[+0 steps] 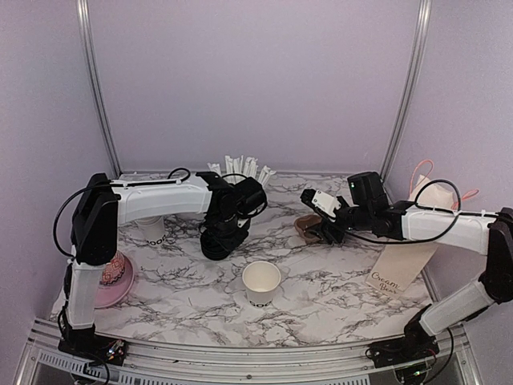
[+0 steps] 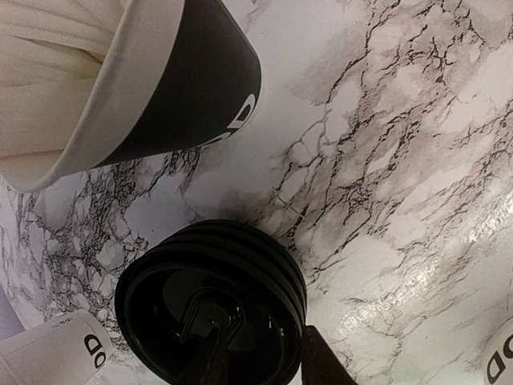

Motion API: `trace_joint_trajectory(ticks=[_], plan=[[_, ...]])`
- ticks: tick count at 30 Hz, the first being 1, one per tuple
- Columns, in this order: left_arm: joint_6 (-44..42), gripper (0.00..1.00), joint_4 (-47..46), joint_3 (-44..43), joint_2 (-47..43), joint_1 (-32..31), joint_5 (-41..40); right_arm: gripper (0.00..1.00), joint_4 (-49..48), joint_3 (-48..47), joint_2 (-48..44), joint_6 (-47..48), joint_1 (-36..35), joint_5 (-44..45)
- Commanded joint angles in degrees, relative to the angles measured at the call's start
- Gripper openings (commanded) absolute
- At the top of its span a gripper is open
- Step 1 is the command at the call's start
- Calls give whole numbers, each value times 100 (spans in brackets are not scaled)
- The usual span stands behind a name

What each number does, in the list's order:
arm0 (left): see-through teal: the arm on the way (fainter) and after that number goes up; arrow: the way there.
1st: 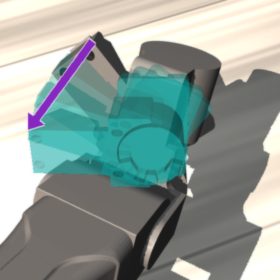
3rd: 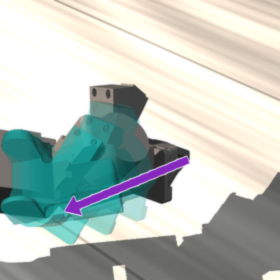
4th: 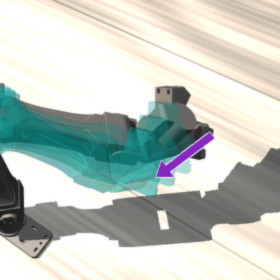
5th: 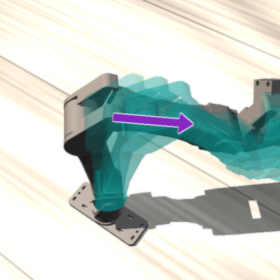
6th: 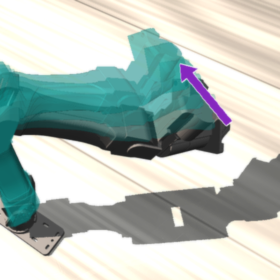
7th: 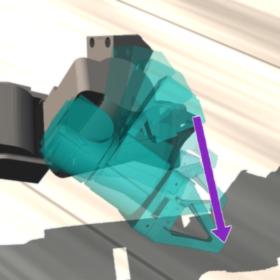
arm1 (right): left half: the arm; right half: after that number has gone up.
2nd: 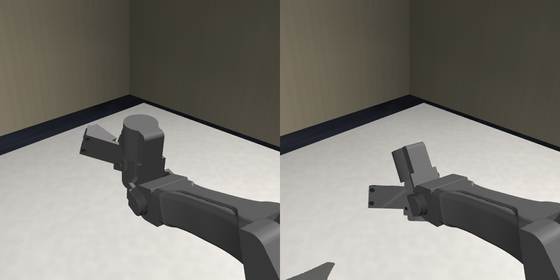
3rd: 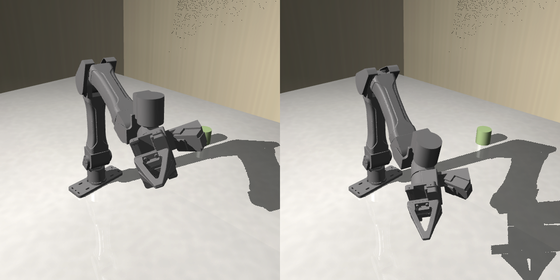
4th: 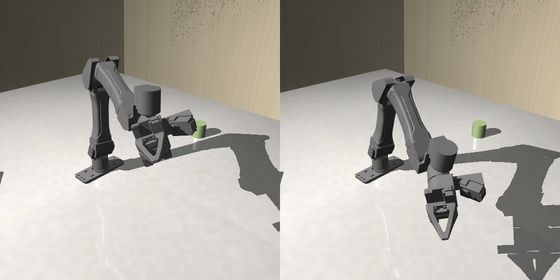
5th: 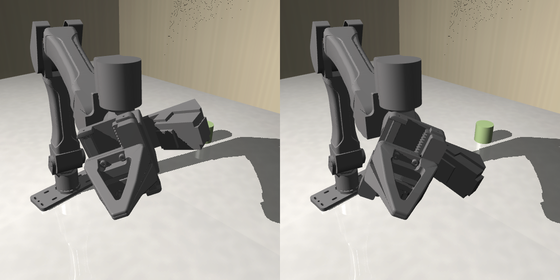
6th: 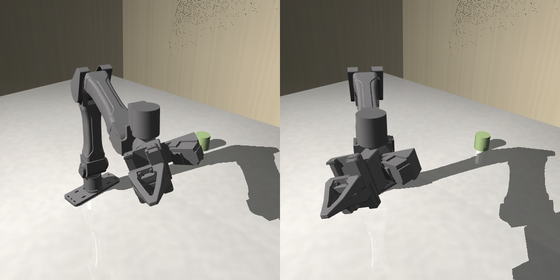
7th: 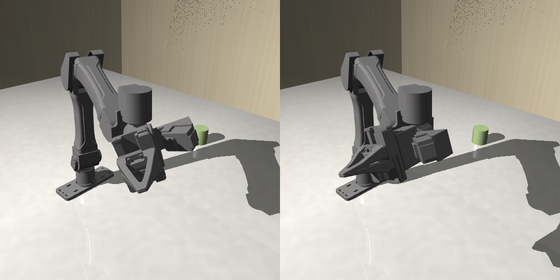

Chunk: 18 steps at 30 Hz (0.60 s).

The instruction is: Pack the takeout coffee

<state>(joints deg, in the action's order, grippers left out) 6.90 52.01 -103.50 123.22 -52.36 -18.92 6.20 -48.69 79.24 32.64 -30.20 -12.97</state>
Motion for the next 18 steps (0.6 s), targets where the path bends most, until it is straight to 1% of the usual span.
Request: trace_joint_trajectory(ticks=[1,4,9,11,14,18], plan=[[14,32,127,-109,109,72,127,64,-4,-1,-49,33,32,-39],[13,27,135,-117,145,93,133,64,-4,-5,-42,32,31,-39],[4,25,134,-132,178,94,257,64,11,-2,-36,32,32,-56],[5,26,140,-135,170,94,289,64,11,-6,-33,32,31,-56],[32,31,144,-142,131,94,285,64,6,-1,-32,37,31,-56],[136,30,134,-135,-67,85,207,64,18,-1,-25,42,33,-72]])
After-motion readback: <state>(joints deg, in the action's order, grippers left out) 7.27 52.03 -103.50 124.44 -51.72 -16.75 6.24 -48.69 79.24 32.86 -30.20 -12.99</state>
